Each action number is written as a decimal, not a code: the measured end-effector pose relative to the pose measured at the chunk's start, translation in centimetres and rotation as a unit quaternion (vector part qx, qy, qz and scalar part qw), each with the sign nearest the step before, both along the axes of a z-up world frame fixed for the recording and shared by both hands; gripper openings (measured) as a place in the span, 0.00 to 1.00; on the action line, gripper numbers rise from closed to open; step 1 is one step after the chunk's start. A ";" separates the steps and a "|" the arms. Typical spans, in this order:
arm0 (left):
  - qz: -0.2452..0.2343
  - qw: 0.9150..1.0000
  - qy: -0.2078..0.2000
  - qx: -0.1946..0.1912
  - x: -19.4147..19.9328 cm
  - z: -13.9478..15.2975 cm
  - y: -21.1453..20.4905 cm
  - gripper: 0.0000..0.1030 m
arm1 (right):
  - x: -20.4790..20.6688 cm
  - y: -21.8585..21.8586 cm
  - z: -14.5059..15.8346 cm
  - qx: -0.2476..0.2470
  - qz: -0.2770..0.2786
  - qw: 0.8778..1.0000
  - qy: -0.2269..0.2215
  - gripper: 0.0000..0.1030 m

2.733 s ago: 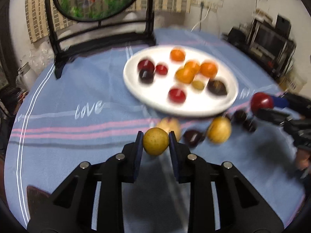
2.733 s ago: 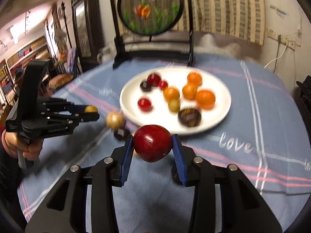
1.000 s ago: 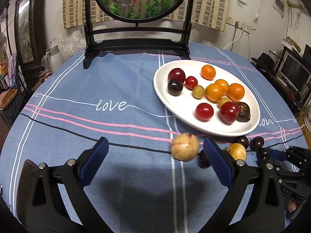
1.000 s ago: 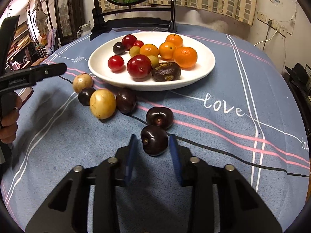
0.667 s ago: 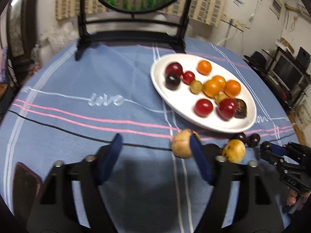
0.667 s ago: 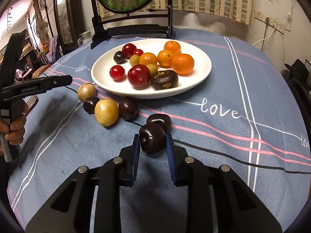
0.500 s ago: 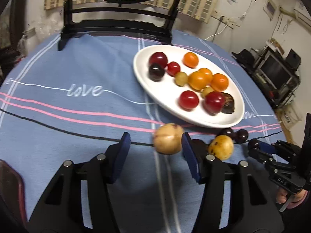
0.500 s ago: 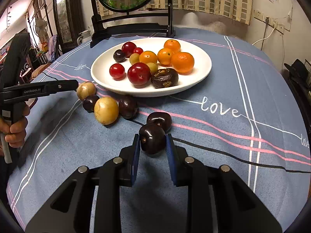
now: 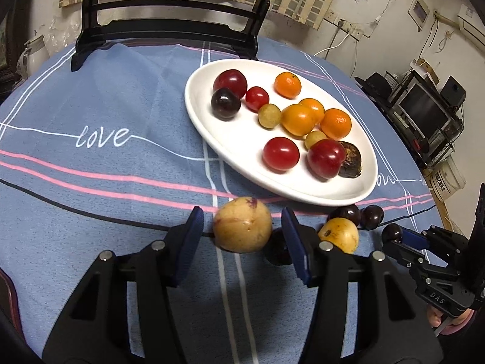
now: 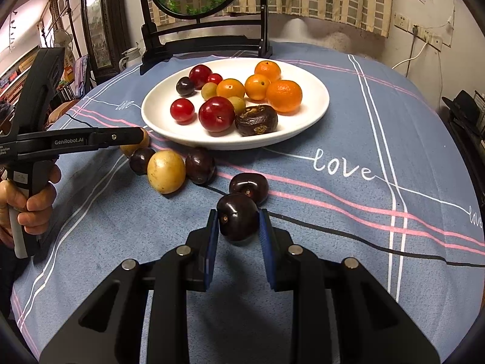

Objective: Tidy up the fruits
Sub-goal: 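Grasp a pale potato-like fruit with the left gripper while the right grasps a dark plum, then lower both held fruits onto the white plate and open both grippers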

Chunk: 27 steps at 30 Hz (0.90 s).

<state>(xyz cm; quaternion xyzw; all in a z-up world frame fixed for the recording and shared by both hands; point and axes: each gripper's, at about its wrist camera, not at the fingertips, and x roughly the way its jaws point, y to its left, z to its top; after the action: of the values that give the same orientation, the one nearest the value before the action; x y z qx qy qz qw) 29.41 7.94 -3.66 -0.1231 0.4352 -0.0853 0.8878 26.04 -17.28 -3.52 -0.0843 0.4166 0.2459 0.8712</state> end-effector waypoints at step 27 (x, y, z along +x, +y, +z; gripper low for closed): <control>0.002 0.998 -0.044 0.041 -2.1 2.1 -0.8 0.40 | -0.8 0.2 1.3 0.050 0.028 0.998 0.000 0.26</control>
<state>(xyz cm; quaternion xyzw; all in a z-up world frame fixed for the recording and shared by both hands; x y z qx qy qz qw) 27.35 7.10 -1.57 -0.0832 0.3989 -0.0708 0.9105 25.24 -17.11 -2.27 -0.0523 0.4007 0.2909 0.8672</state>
